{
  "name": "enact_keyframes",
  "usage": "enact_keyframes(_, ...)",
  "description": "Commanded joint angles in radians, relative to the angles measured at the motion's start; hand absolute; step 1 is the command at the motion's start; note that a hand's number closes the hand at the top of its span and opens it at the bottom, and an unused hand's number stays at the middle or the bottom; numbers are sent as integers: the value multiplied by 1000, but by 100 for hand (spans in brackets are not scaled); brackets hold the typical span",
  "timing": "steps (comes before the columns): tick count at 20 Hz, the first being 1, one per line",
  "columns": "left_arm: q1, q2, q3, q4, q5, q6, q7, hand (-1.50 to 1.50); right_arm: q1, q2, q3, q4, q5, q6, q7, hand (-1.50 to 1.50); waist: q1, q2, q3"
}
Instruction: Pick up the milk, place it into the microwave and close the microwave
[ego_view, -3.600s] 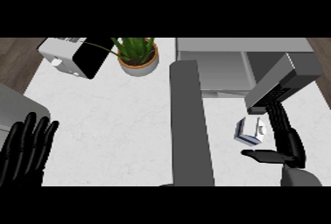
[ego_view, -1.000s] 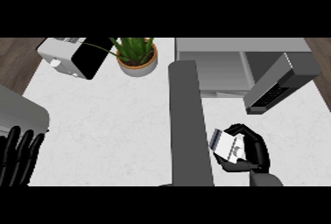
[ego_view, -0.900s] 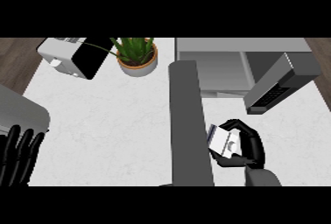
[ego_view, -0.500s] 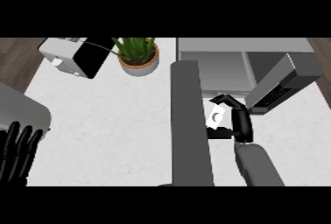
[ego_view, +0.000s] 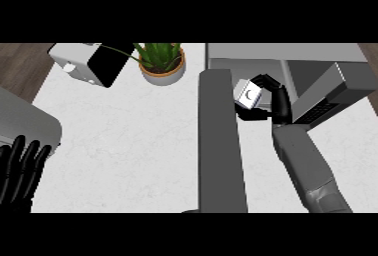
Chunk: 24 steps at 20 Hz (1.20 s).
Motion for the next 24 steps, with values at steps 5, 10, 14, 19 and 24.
enact_keyframes(5, -9, 6, 6, -29, 13, -4, 28, -150, -181, -99, -67, 268, 44, -135, -19, 150, 30, 14, 2)
enact_keyframes(10, -42, 26, 17, 39, 5, -35, -14, -150, -204, -129, -102, 287, 55, -347, -51, 150, 53, 31, 2)
enact_keyframes(14, -5, 33, 16, 12, 7, -49, -16, -150, -267, -142, -16, 386, 159, -378, -8, -150, 79, 29, 1)
enact_keyframes(19, -37, 31, 10, 72, -38, -40, -30, -150, -319, -139, 10, 443, 188, -308, 11, -150, 66, 31, 2)
enact_keyframes(24, -17, 24, -7, 32, -56, -40, -41, -150, -322, -97, 10, 465, 190, -278, 6, -150, 71, 28, 3)
